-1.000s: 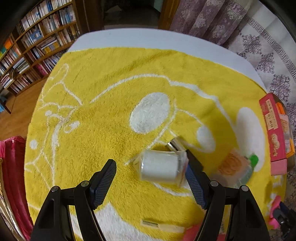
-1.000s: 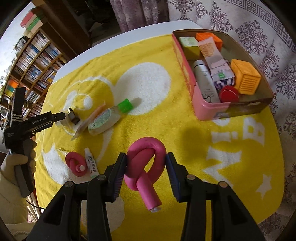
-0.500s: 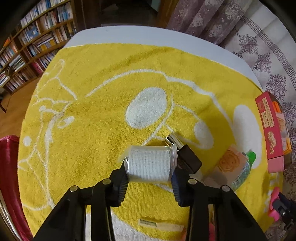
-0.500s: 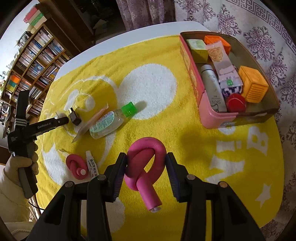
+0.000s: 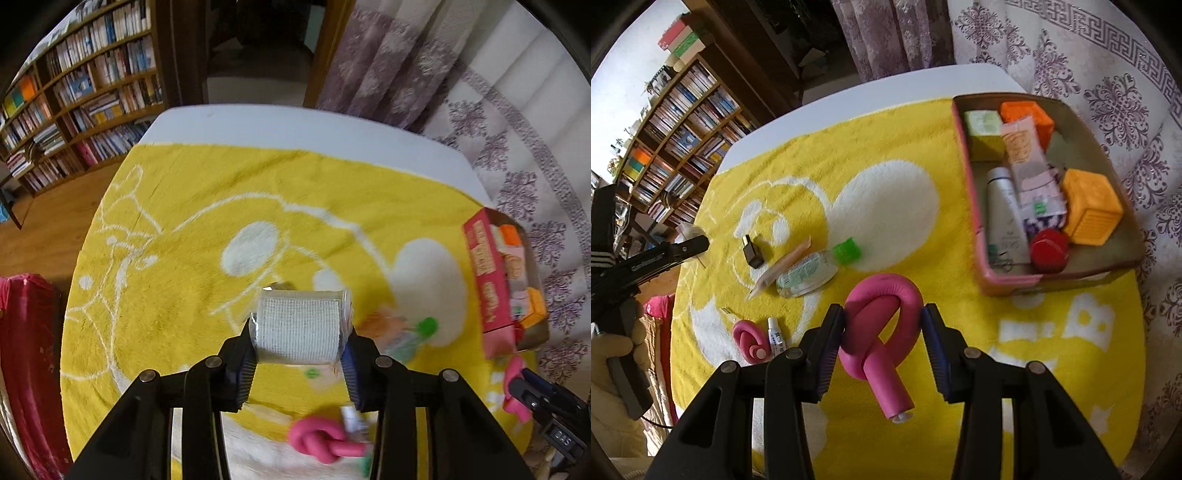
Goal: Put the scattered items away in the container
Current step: 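Carry the curler into the pink box and open the right gripper while the left carries the roll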
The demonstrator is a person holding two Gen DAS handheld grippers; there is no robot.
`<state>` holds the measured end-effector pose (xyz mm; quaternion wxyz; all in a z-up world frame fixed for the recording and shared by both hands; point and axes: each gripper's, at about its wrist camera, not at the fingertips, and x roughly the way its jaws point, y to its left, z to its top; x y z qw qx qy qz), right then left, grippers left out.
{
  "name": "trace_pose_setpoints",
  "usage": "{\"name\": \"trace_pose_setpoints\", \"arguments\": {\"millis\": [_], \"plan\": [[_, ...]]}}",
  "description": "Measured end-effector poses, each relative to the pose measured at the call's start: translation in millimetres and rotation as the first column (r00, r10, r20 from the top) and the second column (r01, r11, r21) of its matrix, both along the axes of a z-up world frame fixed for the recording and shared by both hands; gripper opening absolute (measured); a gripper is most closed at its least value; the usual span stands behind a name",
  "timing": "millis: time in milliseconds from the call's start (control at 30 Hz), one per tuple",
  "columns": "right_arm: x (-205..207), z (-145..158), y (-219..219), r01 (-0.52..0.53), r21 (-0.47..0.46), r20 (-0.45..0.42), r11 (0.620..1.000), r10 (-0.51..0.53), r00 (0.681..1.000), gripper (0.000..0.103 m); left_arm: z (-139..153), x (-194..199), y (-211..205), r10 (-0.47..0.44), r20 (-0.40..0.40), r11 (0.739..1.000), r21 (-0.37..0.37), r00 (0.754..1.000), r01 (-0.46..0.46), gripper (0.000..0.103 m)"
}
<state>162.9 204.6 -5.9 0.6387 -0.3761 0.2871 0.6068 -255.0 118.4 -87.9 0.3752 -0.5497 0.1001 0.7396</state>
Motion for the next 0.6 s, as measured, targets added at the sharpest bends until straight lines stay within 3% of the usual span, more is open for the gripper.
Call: {"name": "trace_pose_setpoints", "arguments": {"millis": [233, 600], "plan": [[43.1, 36.6, -15.9, 0.002, 0.072, -0.028, 0.997, 0.000, 1.000, 0.047, 47.5, 52.0, 36.2, -0.055, -0.053, 0.996, 0.063, 0.997, 0.058, 0.042], [105.6, 104.1, -25.3, -0.031, 0.214, -0.039, 0.976, 0.041, 0.998, 0.047, 89.2, 132.6, 95.9, -0.148, -0.102, 0.980, 0.115, 0.984, 0.160, 0.042]]}}
